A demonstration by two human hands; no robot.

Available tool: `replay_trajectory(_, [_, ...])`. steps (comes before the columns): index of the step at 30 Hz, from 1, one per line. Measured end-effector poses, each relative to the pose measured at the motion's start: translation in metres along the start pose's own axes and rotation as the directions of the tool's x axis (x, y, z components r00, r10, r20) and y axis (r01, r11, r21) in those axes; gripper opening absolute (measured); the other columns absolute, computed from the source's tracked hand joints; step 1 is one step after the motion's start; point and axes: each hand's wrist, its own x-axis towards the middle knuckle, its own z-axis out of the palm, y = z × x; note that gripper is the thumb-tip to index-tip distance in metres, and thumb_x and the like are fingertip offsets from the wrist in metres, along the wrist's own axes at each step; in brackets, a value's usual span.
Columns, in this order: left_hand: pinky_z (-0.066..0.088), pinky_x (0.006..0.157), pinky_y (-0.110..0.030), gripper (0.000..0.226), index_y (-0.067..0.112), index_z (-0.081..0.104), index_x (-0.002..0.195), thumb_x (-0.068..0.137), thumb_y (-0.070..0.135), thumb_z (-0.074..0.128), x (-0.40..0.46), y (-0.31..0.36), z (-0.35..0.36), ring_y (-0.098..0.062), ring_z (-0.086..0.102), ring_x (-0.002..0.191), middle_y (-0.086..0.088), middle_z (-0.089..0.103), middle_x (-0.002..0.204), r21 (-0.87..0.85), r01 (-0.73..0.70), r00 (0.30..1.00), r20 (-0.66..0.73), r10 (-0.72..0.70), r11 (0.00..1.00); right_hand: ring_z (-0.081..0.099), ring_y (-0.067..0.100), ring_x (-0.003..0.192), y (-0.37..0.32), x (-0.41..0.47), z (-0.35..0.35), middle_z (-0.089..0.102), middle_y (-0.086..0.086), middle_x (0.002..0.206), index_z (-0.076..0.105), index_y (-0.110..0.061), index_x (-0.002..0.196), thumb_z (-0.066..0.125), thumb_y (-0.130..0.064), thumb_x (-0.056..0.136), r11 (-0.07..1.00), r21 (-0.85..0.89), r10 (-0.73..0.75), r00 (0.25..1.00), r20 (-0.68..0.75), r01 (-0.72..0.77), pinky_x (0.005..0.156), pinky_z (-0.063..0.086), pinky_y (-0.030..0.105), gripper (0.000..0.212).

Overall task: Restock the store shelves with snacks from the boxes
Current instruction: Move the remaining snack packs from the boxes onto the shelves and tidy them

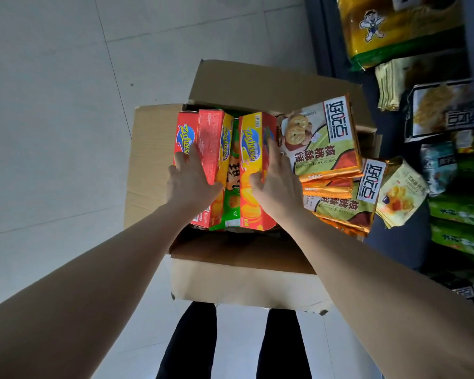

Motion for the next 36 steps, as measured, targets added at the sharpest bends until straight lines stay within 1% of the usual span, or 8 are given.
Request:
replay_trajectory(2, [0.046, 0.088, -0.050, 0.092, 0.016, 0.017, 0.151, 0.081, 0.038, 0.073, 0.002, 0.002, 0.001, -0.042, 0.046, 0.118, -0.015, 0.034, 0.135, -0.002, 0.014, 1.000, -0.004, -0.014, 1.000, 0.056, 0.037, 0.114, 0.006, -0.001, -0.002, 0.047, 0.019, 0.140, 0.009, -0.018, 0.159, 0.044, -0.031, 0.099, 1.000, 0.024, 0.017, 1.000, 0.021, -0.018, 0.086, 0.048, 0.041, 0.071])
replay_trajectory(7, [0.046, 0.091, -0.051, 0.083, 0.014, 0.019, 0.150, 0.089, 0.042, 0.066, 0.003, 0.003, 0.004, -0.043, 0.046, 0.119, -0.018, 0.037, 0.134, -0.018, 0.019, 0.999, -0.036, -0.019, 1.000, 0.055, 0.032, 0.120, 0.003, 0.002, -0.001, 0.050, 0.017, 0.140, 0.003, -0.017, 0.160, 0.038, -0.044, 0.105, 0.999, 0.038, 0.020, 0.997, 0.069, -0.023, 0.091, 0.047, 0.040, 0.070])
replay_trajectory(11, [0.043, 0.098, -0.051, 0.076, 0.013, 0.027, 0.148, 0.088, 0.036, 0.068, -0.006, 0.001, -0.010, -0.042, 0.044, 0.122, -0.019, 0.037, 0.134, -0.138, 0.049, 0.999, 0.029, -0.046, 0.989, 0.051, 0.034, 0.126, -0.003, -0.007, -0.015, 0.044, 0.019, 0.146, 0.001, -0.018, 0.160, 0.040, -0.045, 0.104, 0.999, 0.029, 0.043, 0.996, 0.083, -0.045, 0.098, 0.046, 0.044, 0.073])
replay_trajectory(15, [0.046, 0.101, -0.054, 0.072, 0.011, 0.033, 0.143, 0.085, 0.030, 0.070, -0.037, 0.004, -0.040, -0.043, 0.047, 0.118, -0.017, 0.036, 0.133, -0.256, 0.108, 0.989, 0.124, -0.078, 0.961, 0.057, 0.033, 0.113, -0.006, -0.037, -0.059, 0.048, 0.018, 0.135, 0.000, -0.023, 0.160, 0.042, -0.046, 0.104, 0.999, -0.002, 0.051, 0.996, 0.071, -0.051, 0.087, 0.050, 0.041, 0.074])
replay_trajectory(19, [0.050, 0.096, -0.053, 0.067, 0.011, 0.034, 0.139, 0.084, 0.023, 0.070, -0.082, 0.020, -0.090, -0.040, 0.051, 0.114, -0.016, 0.036, 0.128, -0.322, 0.084, 0.986, 0.162, -0.033, 0.943, 0.055, 0.034, 0.117, -0.011, -0.080, -0.126, 0.045, 0.020, 0.138, -0.001, -0.025, 0.159, 0.042, -0.046, 0.103, 0.996, 0.017, 0.085, 0.994, 0.065, -0.086, 0.089, 0.047, 0.040, 0.074])
replay_trajectory(24, [0.054, 0.074, -0.033, 0.067, 0.009, 0.034, 0.141, 0.086, 0.019, 0.071, -0.147, 0.066, -0.173, -0.030, 0.055, 0.103, -0.016, 0.037, 0.134, -0.371, -0.032, 0.990, 0.113, 0.079, 0.928, 0.046, 0.041, 0.129, -0.026, -0.136, -0.221, 0.041, 0.022, 0.146, 0.001, -0.024, 0.160, 0.040, -0.046, 0.104, 0.992, 0.008, 0.128, 0.991, -0.045, -0.127, 0.103, 0.040, 0.050, 0.071])
replay_trajectory(31, [0.049, 0.082, -0.036, 0.064, 0.007, 0.035, 0.135, 0.085, 0.023, 0.071, -0.232, 0.136, -0.280, -0.033, 0.061, 0.108, -0.015, 0.057, 0.125, -0.398, -0.282, 0.953, -0.013, 0.302, 0.873, 0.046, 0.044, 0.124, -0.054, -0.211, -0.361, 0.043, 0.025, 0.139, 0.011, -0.020, 0.160, 0.037, -0.037, 0.106, 0.995, -0.065, 0.049, 0.949, -0.311, -0.072, 0.099, 0.040, 0.052, 0.062])
replay_trajectory(36, [0.050, 0.085, -0.038, 0.051, 0.016, 0.041, 0.126, 0.085, 0.018, 0.072, -0.289, 0.192, -0.341, -0.033, 0.062, 0.106, -0.014, 0.062, 0.120, -0.386, -0.501, 0.860, -0.129, 0.493, 0.774, 0.054, 0.050, 0.110, -0.056, -0.252, -0.449, 0.053, 0.031, 0.126, 0.029, -0.013, 0.156, 0.019, -0.052, 0.094, 0.976, -0.217, -0.107, 0.860, -0.498, -0.004, 0.096, 0.045, 0.056, 0.073])
